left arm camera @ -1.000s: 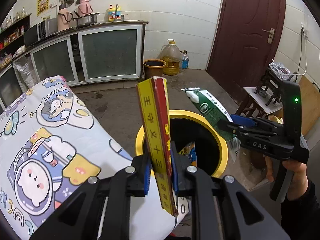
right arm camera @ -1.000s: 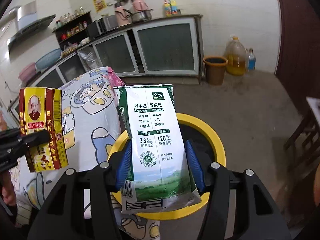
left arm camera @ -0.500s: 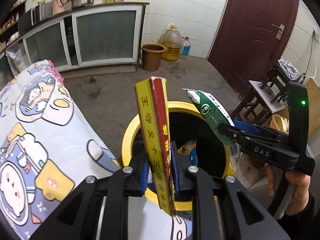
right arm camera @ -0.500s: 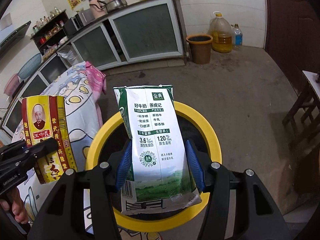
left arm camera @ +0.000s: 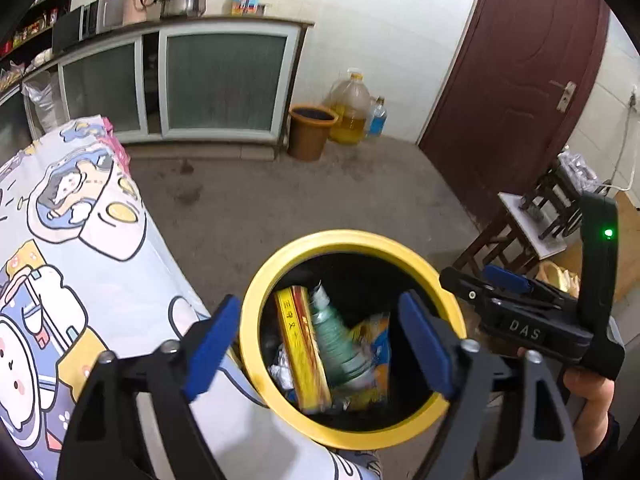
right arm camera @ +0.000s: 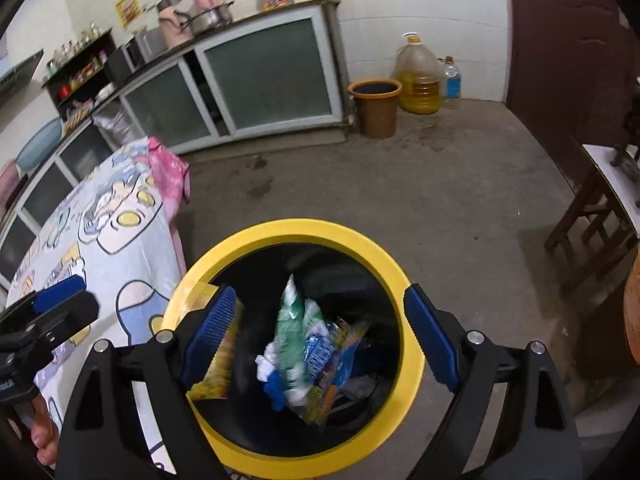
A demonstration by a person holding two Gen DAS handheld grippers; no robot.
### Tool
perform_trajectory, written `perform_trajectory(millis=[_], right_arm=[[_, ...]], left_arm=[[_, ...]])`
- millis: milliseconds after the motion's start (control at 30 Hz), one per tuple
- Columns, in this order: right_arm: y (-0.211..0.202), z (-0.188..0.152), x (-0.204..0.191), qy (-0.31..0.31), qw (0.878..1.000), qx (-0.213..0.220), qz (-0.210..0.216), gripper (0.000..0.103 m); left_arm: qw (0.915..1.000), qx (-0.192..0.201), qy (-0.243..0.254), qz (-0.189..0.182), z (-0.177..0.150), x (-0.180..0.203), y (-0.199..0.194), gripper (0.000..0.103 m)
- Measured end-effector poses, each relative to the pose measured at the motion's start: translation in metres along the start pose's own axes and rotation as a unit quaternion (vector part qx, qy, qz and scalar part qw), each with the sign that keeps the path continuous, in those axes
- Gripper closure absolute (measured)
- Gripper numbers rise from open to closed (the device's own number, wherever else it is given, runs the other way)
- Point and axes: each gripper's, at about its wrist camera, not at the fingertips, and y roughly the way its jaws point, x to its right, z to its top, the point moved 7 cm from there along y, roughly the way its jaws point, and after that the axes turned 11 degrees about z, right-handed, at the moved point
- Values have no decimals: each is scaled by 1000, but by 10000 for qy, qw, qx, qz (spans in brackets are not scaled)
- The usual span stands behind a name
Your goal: Collect trash
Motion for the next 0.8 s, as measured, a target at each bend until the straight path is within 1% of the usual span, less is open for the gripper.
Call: perform_trajectory(millis=[33,67,133,167,233,300,333,433,500,567,633,667,700,733,767,800], right_arm=[[-2,0,1,11,10000,11,-14,20],[-7,0,2,14,10000,52,-82,20],[-15,0,5,11,9997,157,-200,17],[-21,0,6,31,9995,238,-226,10],[-34,2,6,104,9982,505,-296,9],[-52,3,2,2,9953,820,-520,8],[-61,3,-1,-75,9926,1024,-647,8],[-84,3,-11,-203,9845,1493,-900,8],[-95,2,-18,-206,9806,1722,-913,8],[-105,-1,-28,-164,9801,1848,-710,8],[-110,-3,-36,-149,9825,1758,-601,8],[-115,-5,-43,-155,9815,1836,-516,8],[-119,-6,-50,-200,9801,1916,-475,8],[-123,-7,-59,-279,9786,1984,-463,8],[-129,-10,-73,-413,9755,2096,-517,8],[-132,-12,-82,-488,9735,2166,-546,8]], left_arm=[[9999,113,-29,-18,1,-1,-5,10],[9998,193,-47,-12,1,-2,-9,8],[9992,394,-58,-7,1,-5,-20,8],[9988,488,-38,-11,0,-7,-27,8],[9979,644,-14,33,-3,-10,-39,8],[9965,832,-40,64,-9,-18,-55,8],[9962,865,-88,95,-11,-22,-61,8],[9938,1038,-240,333,-20,-43,-84,8],[9900,1236,-308,606,-24,-57,-100,8],[9826,1479,-415,1044,-29,-72,-119,8],[9695,1777,-560,1591,-39,-89,-145,8],[9648,1851,-614,1764,-42,-95,-155,8],[9579,1980,-700,1959,-48,-104,-169,8],[9518,2110,-784,2083,-54,-112,-184,8],[9485,2195,-842,2123,-57,-118,-194,8],[9434,2341,-935,2154,-65,-126,-210,8]])
